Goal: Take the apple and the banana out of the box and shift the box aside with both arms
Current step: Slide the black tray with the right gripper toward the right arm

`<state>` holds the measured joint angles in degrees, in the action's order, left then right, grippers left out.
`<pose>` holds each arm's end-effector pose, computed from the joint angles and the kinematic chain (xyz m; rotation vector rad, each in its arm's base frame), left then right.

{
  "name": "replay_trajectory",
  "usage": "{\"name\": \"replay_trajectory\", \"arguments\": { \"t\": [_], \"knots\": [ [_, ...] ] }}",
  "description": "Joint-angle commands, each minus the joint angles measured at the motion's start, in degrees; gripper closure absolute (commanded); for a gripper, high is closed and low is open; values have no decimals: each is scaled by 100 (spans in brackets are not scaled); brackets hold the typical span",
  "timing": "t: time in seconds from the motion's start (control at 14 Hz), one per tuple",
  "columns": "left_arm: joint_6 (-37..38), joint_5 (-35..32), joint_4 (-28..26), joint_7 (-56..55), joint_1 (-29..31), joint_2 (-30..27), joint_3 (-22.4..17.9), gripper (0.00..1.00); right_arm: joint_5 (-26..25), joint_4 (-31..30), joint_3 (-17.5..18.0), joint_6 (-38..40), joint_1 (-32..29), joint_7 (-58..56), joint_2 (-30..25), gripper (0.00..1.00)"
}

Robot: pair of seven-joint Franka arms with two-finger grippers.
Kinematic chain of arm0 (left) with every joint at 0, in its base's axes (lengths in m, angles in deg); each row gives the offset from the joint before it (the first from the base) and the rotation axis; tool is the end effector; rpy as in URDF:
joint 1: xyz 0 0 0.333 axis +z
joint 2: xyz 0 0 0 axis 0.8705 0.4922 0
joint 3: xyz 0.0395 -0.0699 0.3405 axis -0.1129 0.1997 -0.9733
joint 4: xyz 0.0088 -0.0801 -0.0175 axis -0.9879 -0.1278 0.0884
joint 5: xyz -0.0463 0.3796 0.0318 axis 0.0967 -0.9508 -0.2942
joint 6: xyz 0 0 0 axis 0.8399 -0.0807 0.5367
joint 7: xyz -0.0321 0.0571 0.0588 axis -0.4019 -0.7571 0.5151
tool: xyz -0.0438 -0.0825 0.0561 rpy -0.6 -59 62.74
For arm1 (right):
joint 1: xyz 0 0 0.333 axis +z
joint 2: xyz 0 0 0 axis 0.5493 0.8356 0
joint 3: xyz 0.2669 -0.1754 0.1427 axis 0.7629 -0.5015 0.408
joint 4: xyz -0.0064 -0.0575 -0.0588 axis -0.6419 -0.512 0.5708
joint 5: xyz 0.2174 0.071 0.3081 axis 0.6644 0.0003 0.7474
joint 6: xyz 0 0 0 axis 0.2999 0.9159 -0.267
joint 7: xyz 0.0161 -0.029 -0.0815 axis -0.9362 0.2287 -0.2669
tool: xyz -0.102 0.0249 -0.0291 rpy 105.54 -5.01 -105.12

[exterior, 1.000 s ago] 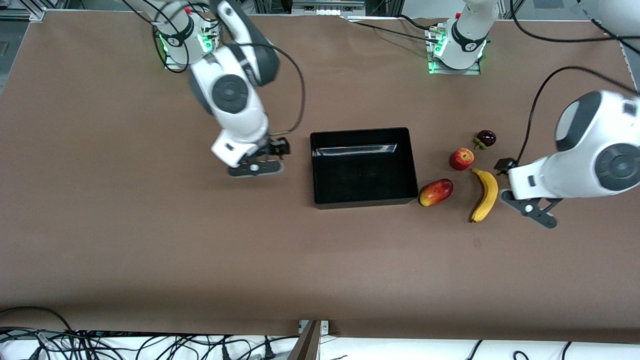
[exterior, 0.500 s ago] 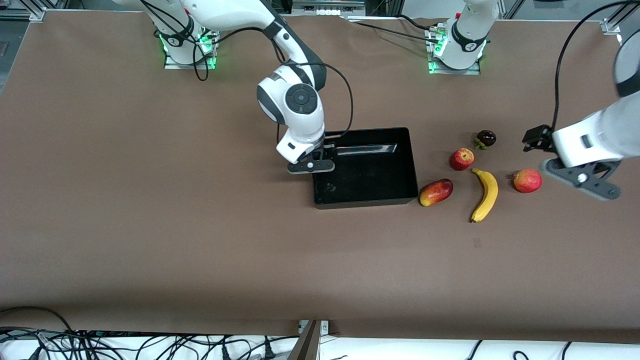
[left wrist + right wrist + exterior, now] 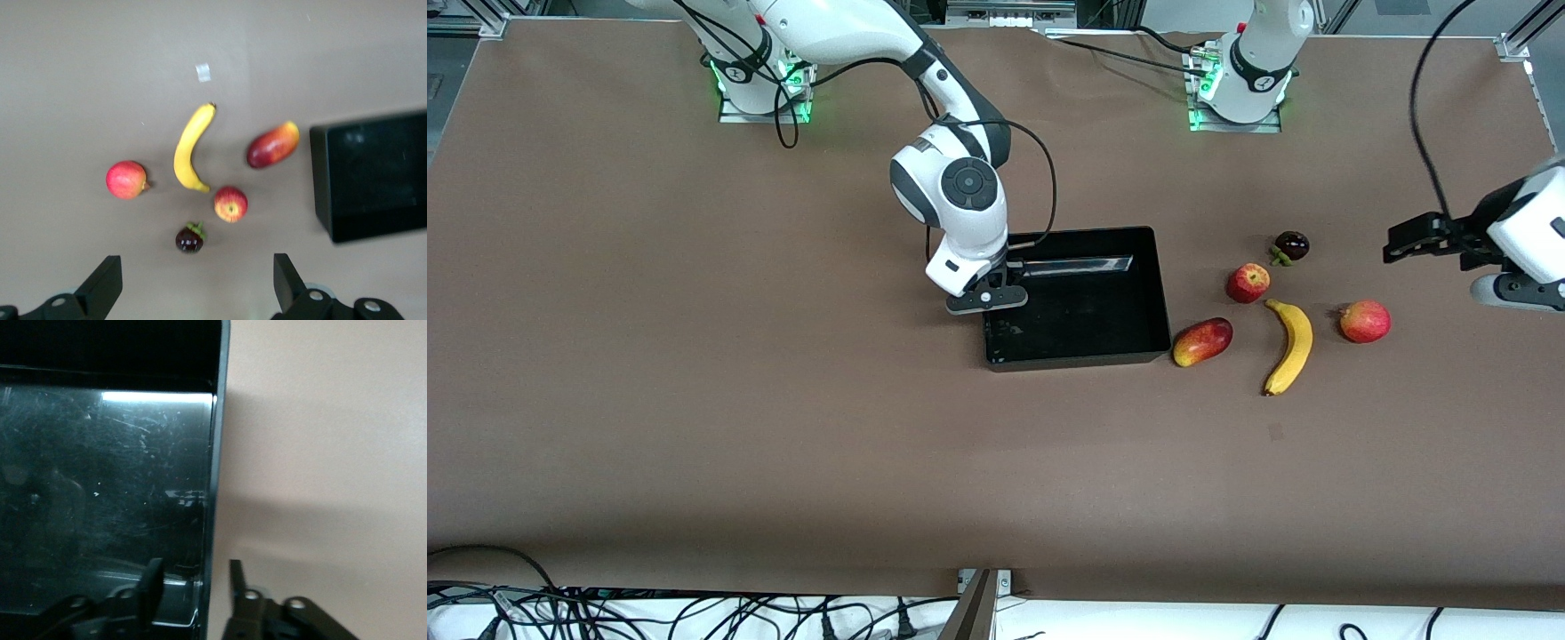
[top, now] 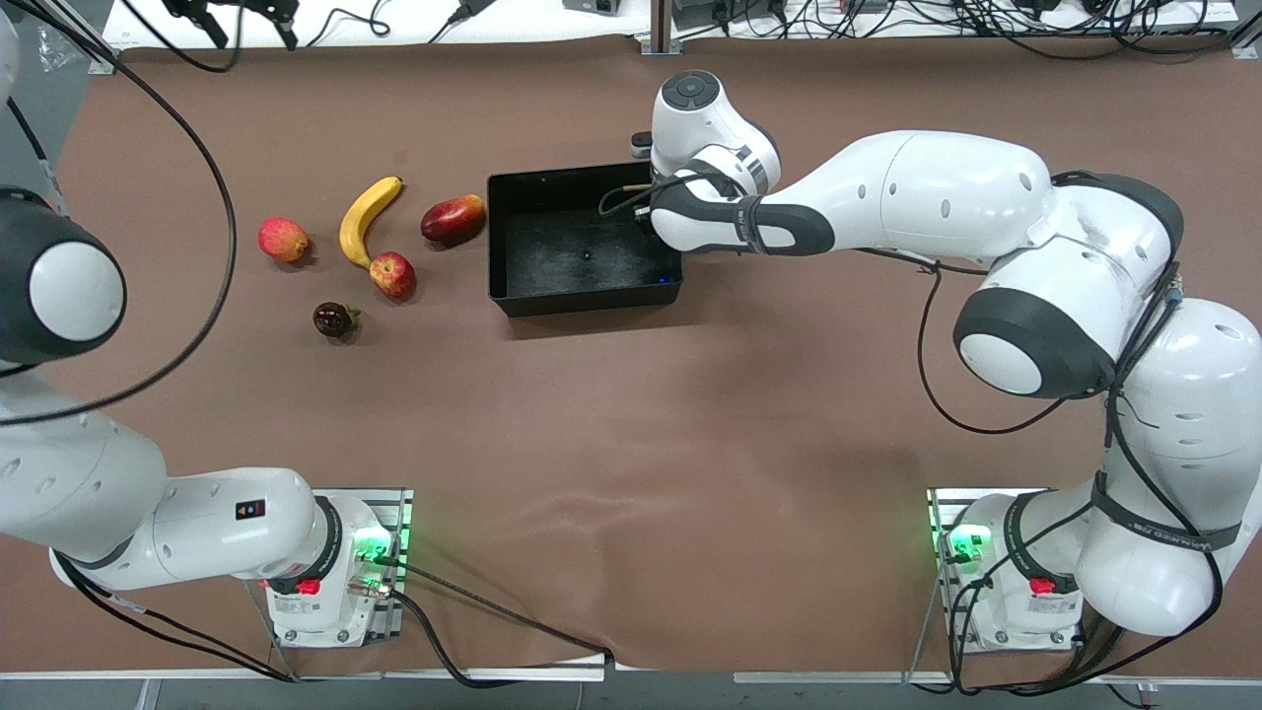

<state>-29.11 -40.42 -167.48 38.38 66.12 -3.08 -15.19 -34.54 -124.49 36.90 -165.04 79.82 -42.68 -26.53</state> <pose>0.5980 -0.0100 0.6123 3.1328 -0.0486 -0.1465 0.5109 0.5122 0.2789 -3.1139 -0.2197 -0.0509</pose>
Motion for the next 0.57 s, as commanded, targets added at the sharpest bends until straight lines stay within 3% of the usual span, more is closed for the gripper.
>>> {"name": "replay_trajectory", "arguments": {
  "t": [0.0, 0.21, 0.5],
  "knots": [
    [-864, 51, -1365, -270, -1006, -920, -1087, 0, 51, 121, -49, 19, 0, -154, 42, 100],
    [-1330, 25, -1762, -279, -1141, -1175, -1160, 0, 77, 129, -66, 202, -201, -171, -54, 100],
    [-1350, -10, -1746, -191, -1106, -1088, -1108, 0, 121, 129, -75, 1211, -763, -863, -782, 100]
  ]
}}
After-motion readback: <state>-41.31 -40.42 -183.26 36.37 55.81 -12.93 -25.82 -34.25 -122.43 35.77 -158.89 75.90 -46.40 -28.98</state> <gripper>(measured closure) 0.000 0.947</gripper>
